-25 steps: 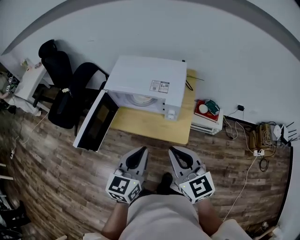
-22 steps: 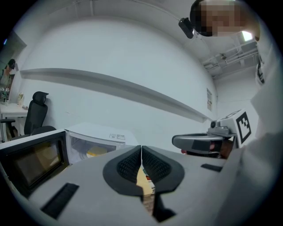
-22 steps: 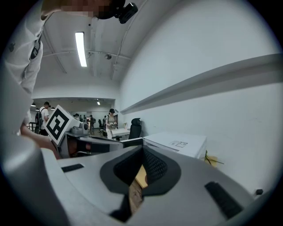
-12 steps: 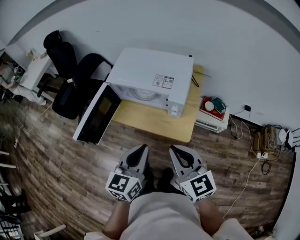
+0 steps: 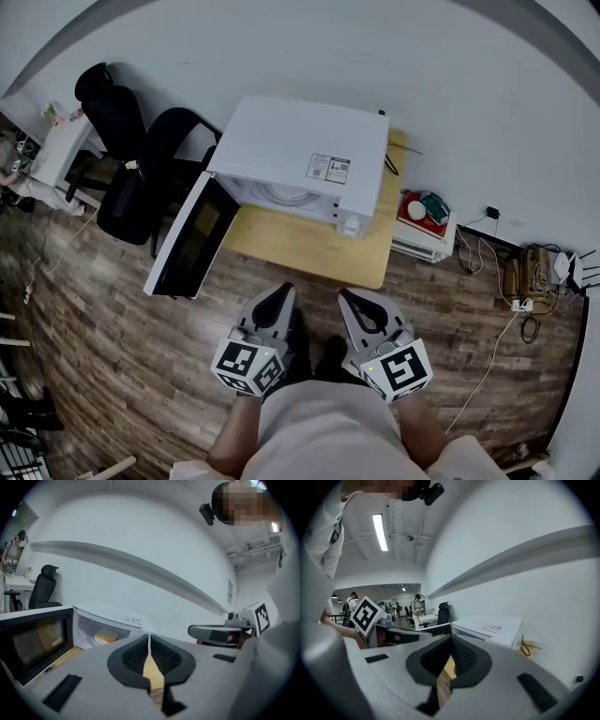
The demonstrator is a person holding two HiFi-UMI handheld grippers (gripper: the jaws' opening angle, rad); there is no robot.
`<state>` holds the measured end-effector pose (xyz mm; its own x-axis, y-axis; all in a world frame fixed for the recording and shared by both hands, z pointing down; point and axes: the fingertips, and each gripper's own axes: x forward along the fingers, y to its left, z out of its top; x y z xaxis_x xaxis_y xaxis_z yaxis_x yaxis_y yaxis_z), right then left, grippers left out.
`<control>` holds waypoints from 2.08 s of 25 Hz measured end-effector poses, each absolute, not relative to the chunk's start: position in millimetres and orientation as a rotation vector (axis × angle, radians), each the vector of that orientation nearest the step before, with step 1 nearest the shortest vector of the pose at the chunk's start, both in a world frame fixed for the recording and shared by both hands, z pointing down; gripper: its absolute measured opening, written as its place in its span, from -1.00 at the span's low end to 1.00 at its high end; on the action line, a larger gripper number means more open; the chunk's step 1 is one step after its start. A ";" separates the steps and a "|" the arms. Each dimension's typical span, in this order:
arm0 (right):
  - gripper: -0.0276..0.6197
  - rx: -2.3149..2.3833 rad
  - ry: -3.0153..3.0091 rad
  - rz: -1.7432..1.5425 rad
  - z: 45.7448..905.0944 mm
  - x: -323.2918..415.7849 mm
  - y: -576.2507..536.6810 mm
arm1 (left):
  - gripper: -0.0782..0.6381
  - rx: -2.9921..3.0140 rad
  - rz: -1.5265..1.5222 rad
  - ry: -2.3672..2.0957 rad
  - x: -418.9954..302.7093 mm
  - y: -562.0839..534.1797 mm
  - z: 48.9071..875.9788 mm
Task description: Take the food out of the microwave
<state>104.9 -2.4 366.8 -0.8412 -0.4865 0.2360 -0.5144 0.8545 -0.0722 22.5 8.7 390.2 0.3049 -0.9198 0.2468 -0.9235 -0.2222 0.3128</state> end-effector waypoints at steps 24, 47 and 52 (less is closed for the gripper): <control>-0.92 0.958 -2.687 0.196 383.0 -11.2 -71.2 | -0.75 2.230 -0.067 -1.377 -83.5 -97.0 440.7; -0.92 1.004 -2.556 0.303 424.6 -27.2 -83.6 | -0.56 2.046 -0.203 -1.281 -117.1 -184.5 531.4; -0.92 1.025 -2.525 0.348 432.2 -19.5 -79.9 | -0.52 1.983 -0.175 -1.311 -123.4 -205.3 561.8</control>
<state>-19.5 -79.9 432.2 -0.6554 -0.6109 0.4441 -0.7083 0.7013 -0.0807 -123.4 -205.3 561.8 0.4687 -0.8402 0.2727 -0.7392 -0.2041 0.6418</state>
